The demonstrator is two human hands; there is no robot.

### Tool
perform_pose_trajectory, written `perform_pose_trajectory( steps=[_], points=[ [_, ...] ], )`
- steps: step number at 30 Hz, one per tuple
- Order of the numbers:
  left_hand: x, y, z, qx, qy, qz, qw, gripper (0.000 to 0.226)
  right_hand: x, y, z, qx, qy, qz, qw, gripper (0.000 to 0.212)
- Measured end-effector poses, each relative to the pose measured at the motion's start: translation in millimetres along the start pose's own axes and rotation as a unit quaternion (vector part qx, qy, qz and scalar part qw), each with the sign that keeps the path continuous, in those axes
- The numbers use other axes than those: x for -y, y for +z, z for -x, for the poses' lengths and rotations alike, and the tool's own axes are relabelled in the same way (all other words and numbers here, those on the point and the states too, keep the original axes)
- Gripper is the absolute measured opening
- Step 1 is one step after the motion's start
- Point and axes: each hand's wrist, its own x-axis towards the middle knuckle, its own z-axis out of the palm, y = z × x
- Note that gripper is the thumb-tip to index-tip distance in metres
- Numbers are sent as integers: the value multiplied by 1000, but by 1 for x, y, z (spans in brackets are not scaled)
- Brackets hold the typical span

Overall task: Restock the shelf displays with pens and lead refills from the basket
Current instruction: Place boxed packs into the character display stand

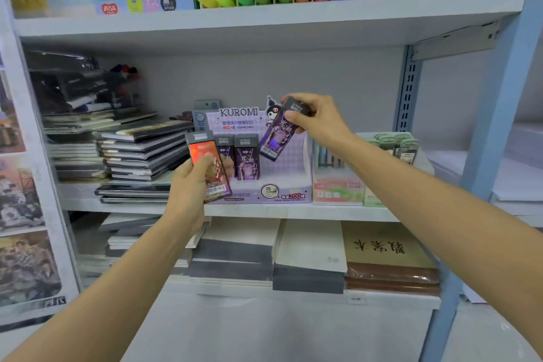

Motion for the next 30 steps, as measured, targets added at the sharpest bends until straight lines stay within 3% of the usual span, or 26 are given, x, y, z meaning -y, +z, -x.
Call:
perform_pose_trajectory(
  steps=[7,11,16,23,30],
  points=[
    [13,-33,-2,23,16,-125,992,17,1,48,3,71,-50,110,990,28],
    [15,-43,-2,56,21,-113,992,15,-1,63,4,81,-80,162,980,29],
    [14,-49,-3,90,27,-102,990,14,0,62,-5,135,-53,207,968,36],
    [15,-53,-4,104,32,-112,988,16,-4,81,-5,132,-95,271,949,42],
    [13,-53,-4,119,32,-113,986,18,-24,90,13,18,-124,235,964,25]
  ],
)
